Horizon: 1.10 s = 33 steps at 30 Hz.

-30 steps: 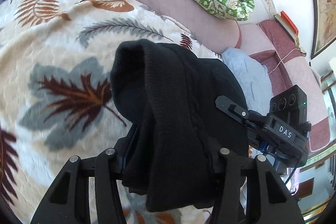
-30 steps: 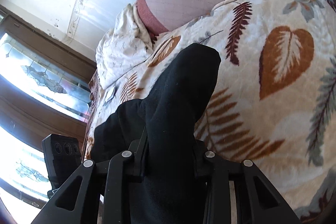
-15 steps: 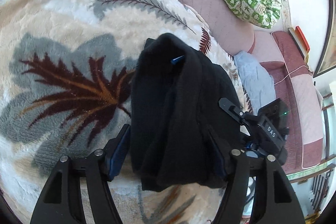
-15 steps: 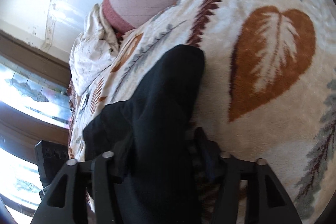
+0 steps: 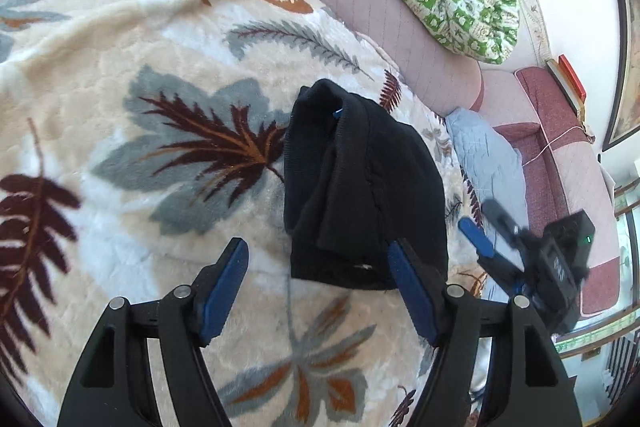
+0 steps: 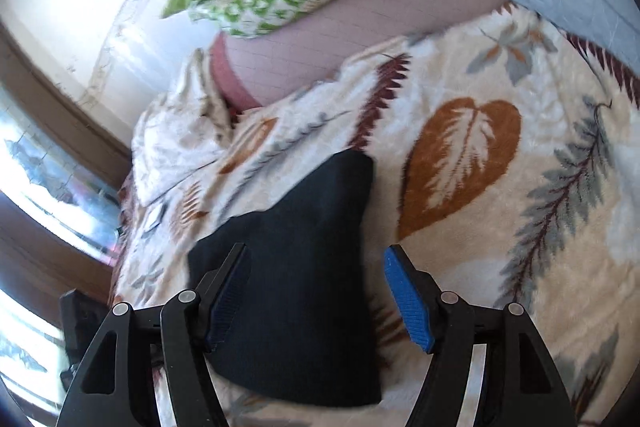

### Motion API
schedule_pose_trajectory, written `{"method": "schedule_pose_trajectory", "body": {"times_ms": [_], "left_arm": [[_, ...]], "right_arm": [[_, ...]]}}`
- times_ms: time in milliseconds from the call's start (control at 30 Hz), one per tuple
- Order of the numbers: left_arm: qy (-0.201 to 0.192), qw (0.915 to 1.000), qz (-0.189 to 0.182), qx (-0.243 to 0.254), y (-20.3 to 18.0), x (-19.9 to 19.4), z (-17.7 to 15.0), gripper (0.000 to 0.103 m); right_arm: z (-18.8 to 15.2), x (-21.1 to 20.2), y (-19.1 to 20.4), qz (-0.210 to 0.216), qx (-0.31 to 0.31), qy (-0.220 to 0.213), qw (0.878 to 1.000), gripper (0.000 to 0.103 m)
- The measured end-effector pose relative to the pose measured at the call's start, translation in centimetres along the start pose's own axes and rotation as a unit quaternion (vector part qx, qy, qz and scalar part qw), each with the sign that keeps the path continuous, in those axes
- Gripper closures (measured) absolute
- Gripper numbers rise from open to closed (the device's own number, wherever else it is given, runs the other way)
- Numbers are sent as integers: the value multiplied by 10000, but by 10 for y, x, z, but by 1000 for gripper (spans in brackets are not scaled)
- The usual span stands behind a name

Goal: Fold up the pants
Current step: 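Open both grippers and lift them away from the folded pants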

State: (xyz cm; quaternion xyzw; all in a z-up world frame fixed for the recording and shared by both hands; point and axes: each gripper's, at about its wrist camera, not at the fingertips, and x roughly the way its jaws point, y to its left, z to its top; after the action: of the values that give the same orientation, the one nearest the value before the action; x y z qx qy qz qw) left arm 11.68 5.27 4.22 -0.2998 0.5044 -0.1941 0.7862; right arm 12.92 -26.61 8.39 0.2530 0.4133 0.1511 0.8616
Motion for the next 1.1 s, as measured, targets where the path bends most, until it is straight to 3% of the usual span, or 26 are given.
{"method": "schedule_pose_trajectory", "body": {"times_ms": [100, 233, 367, 467, 500, 567, 600, 633, 667, 700, 733, 800, 900, 1000, 1033, 1100], "left_arm": [[-120, 9999, 56, 66, -4, -12, -9, 31], [-233, 9994, 219, 157, -8, -23, -22, 31], [-439, 9970, 481, 422, -19, -40, -36, 31], [-906, 9886, 881, 820, -39, -64, -45, 31], [-1121, 9831, 1066, 983, -47, -73, -49, 31], [-1882, 9552, 1703, 1520, -73, -98, -66, 30], [-2246, 9372, 1998, 1771, -85, -108, -75, 24], [-2676, 9137, 2273, 2048, -100, -121, -88, 10], [-2952, 8989, 2382, 2195, -109, -131, -99, 3], [-3238, 8848, 2427, 2309, -118, -141, -110, 0], [-3431, 8759, 2438, 2359, -124, -148, -119, 0], [-3617, 8663, 2494, 2375, -131, -154, -134, 0], [-3583, 8511, 2740, 2688, -143, -148, -147, 0], [-3283, 8489, 2994, 2862, -151, -129, -153, 0], [-3169, 8538, 3007, 2831, -149, -123, -154, 0], [-2877, 8725, 2874, 2708, -144, -112, -154, 0]], "right_arm": [[-34, -3, 20, -30, -380, 112, 9992, 29], [-67, 15, 20, -480, -602, 344, 9964, 29], [-66, 9, 26, -667, -786, 278, 9943, 29], [-61, -25, 42, -768, -1001, -160, 9919, 29], [-63, -41, 50, -904, -1128, -417, 9886, 29], [-72, -74, 66, -1486, -1438, -1051, 9727, 27], [-80, -90, 73, -1833, -1599, -1393, 9599, 17], [-89, -104, 79, -2150, -1720, -1721, 9458, 9], [-98, -115, 82, -2348, -1792, -1981, 9346, 0], [-106, -124, 82, -2464, -1843, -2177, 9262, 0], [-113, -130, 81, -2516, -1864, -2199, 9239, 0], [-123, -134, 73, -2558, -1792, -2014, 9284, 0], [-134, -137, 59, -2611, -1498, -1915, 9342, 0], [-144, -145, 61, -2655, -1382, -2131, 9300, 0], [-147, -147, 66, -2657, -1429, -2210, 9274, 0], [-150, -144, 72, -2652, -1566, -2231, 9249, 0]]}}
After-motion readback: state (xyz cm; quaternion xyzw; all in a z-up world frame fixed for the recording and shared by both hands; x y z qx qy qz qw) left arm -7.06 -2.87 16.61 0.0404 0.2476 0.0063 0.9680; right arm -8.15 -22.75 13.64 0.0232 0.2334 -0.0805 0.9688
